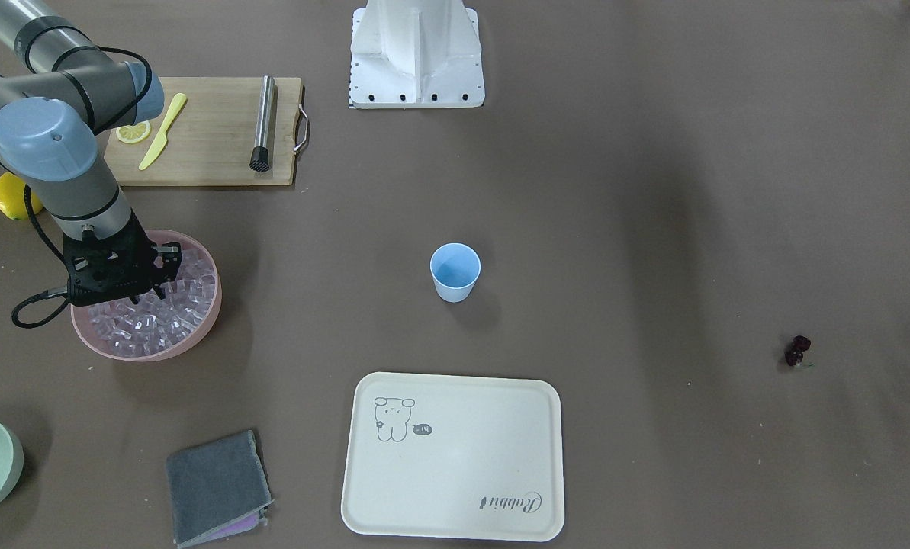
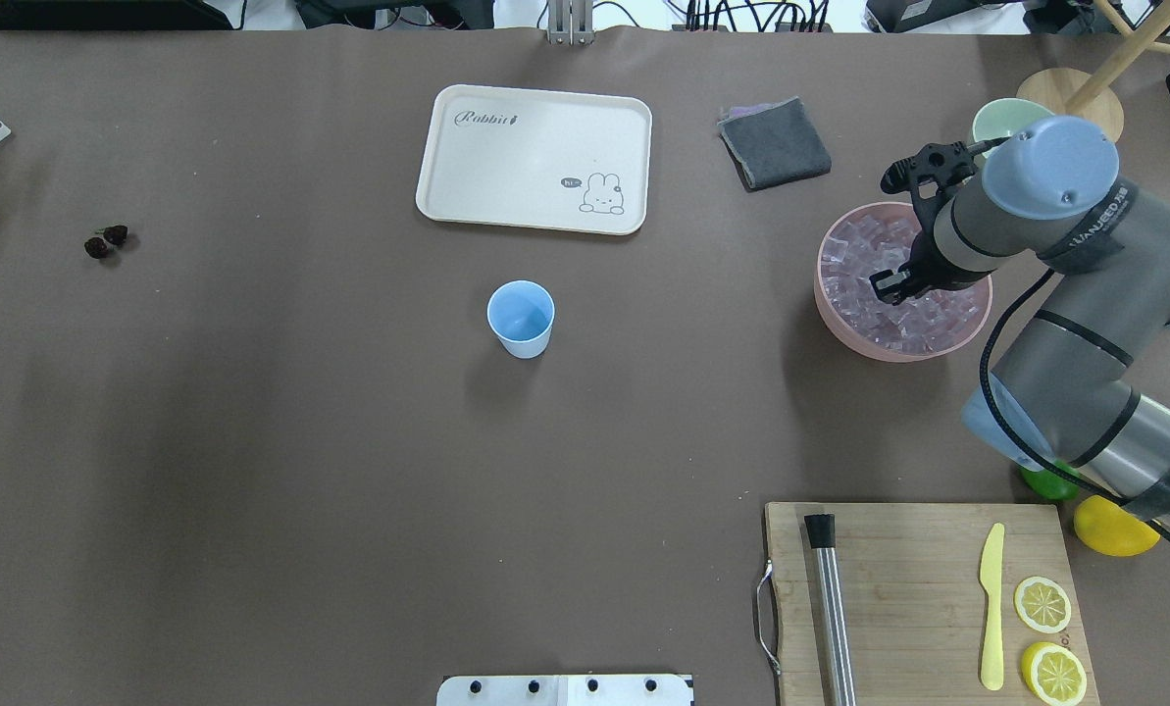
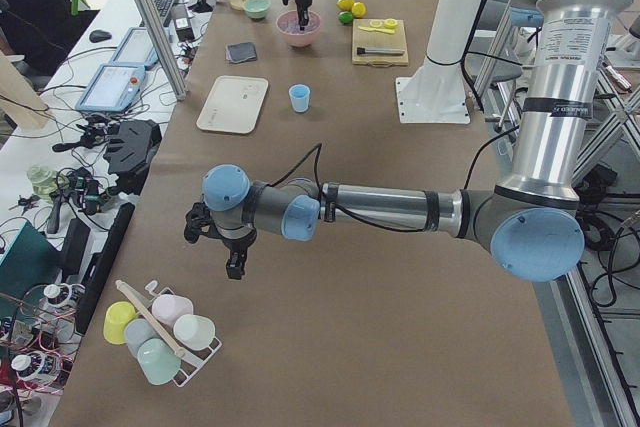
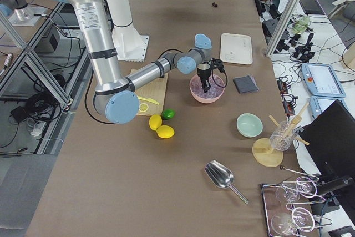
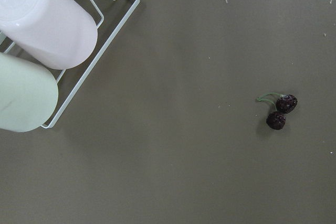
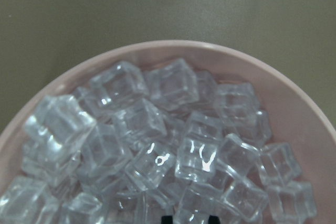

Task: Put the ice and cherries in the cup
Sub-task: 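Move the right gripper over the pink bowl and grasp an ice cube, then carry the ice cube with the right gripper over the light-blue cup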

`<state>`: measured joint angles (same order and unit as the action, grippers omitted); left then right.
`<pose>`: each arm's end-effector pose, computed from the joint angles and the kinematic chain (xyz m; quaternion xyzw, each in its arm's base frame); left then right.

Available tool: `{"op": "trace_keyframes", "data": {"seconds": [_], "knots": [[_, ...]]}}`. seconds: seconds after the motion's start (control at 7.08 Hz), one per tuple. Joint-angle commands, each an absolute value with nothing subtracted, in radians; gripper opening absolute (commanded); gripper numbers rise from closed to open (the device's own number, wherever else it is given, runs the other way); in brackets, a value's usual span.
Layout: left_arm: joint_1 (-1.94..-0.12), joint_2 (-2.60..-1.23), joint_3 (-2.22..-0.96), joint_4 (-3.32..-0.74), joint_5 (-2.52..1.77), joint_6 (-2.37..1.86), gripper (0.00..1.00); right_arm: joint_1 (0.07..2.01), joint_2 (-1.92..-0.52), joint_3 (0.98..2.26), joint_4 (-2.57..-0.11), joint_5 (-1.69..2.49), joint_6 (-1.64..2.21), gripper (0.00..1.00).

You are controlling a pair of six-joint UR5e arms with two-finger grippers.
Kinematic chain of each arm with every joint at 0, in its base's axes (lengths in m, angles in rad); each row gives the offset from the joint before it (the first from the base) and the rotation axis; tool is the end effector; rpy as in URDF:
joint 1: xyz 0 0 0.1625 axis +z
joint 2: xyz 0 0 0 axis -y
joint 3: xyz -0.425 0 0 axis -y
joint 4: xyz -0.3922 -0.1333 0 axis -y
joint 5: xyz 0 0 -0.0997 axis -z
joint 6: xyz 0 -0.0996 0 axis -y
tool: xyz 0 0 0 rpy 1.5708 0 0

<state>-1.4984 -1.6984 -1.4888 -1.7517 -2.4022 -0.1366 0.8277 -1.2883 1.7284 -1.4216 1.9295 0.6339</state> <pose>-0.0192 -0.5610 0.6092 0.0610 0.4098 0.0164 0.9100 -0.3390 -0.5143 0.4257 0.1122 -0.3134 -0.1031 0.9373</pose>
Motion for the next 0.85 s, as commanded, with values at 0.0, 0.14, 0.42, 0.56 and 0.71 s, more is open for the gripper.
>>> {"op": "trace_keyframes", "data": {"seconds": [0.0,0.14,0.42,0.56,0.71], "knots": [[-1.499,-1.698,-1.486,-1.752,-2.402,-0.137,0.98,0.831,-1.272,1.726,-1.443,1.927,0.635,0.28],[-1.499,-1.698,-1.485,-1.752,-2.404,-0.137,0.98,0.839,-1.27,1.732,-1.443,1.933,0.634,0.28],[-1.499,-1.703,-1.483,-1.752,-2.402,-0.137,0.98,0.893,-1.186,1.817,-1.603,2.014,0.644,0.28],[-1.499,-1.704,-1.483,-1.752,-2.404,-0.138,0.98,0.891,-1.075,1.853,-1.791,2.01,0.672,0.27],[-1.497,-1.707,-1.482,-1.752,-2.402,-0.137,0.98,0.835,-0.98,1.844,-1.875,1.991,0.786,0.27]]}}
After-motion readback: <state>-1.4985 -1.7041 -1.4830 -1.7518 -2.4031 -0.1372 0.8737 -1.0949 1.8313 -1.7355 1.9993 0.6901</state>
